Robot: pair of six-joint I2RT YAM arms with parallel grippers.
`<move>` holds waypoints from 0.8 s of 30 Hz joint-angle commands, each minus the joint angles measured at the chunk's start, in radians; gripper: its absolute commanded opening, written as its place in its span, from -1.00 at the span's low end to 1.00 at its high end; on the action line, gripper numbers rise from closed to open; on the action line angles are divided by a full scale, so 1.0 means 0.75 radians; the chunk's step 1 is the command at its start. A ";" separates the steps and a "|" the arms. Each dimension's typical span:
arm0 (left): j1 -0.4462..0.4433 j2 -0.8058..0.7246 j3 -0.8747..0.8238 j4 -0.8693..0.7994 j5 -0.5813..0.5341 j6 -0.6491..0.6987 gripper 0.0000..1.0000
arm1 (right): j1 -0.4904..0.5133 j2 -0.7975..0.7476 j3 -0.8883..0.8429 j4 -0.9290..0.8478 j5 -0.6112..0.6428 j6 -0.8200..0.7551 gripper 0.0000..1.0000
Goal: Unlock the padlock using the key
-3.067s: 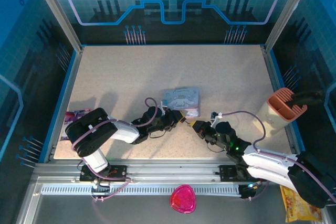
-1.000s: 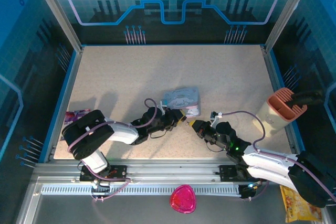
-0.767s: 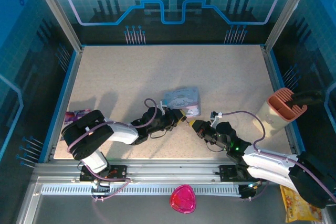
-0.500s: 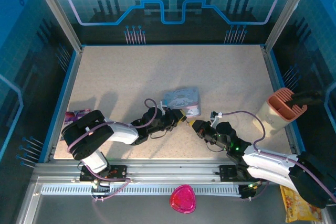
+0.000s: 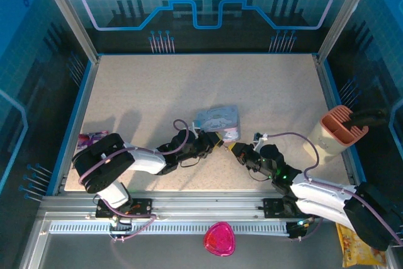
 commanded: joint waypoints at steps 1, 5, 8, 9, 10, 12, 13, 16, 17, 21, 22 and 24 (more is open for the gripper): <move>-0.069 -0.069 0.065 0.138 0.133 -0.010 -0.97 | -0.003 0.028 0.066 0.036 -0.014 -0.011 -1.00; -0.070 -0.066 0.074 0.140 0.136 -0.011 -0.97 | 0.008 0.051 0.064 0.062 -0.008 -0.009 -1.00; -0.072 -0.063 0.074 0.140 0.136 -0.012 -0.97 | 0.020 0.074 0.074 0.084 -0.009 -0.015 -1.00; -0.070 -0.063 0.076 0.140 0.135 -0.015 -0.97 | 0.021 0.082 0.077 0.089 -0.008 -0.016 -1.00; -0.070 -0.064 0.079 0.139 0.137 -0.014 -0.97 | 0.024 0.092 0.076 0.105 -0.007 -0.015 -1.00; -0.072 -0.063 0.082 0.137 0.137 -0.012 -0.97 | 0.022 0.110 0.070 0.137 -0.008 -0.011 -1.00; -0.073 -0.061 0.082 0.136 0.135 -0.013 -0.97 | 0.025 0.119 0.072 0.149 -0.010 -0.012 -1.00; -0.076 -0.059 0.082 0.134 0.131 -0.016 -0.97 | 0.035 0.137 0.085 0.171 -0.014 -0.019 -1.00; -0.077 -0.060 0.080 0.134 0.128 -0.015 -0.97 | 0.039 0.142 0.088 0.177 -0.013 -0.019 -1.00; -0.079 -0.056 0.084 0.128 0.124 -0.015 -0.97 | 0.068 0.148 0.093 0.186 0.009 -0.029 -1.00; -0.080 -0.053 0.086 0.128 0.125 -0.013 -0.97 | 0.075 0.148 0.097 0.178 0.016 -0.032 -1.00; -0.079 -0.050 0.090 0.132 0.127 -0.016 -0.97 | 0.085 0.148 0.099 0.165 0.026 -0.035 -1.00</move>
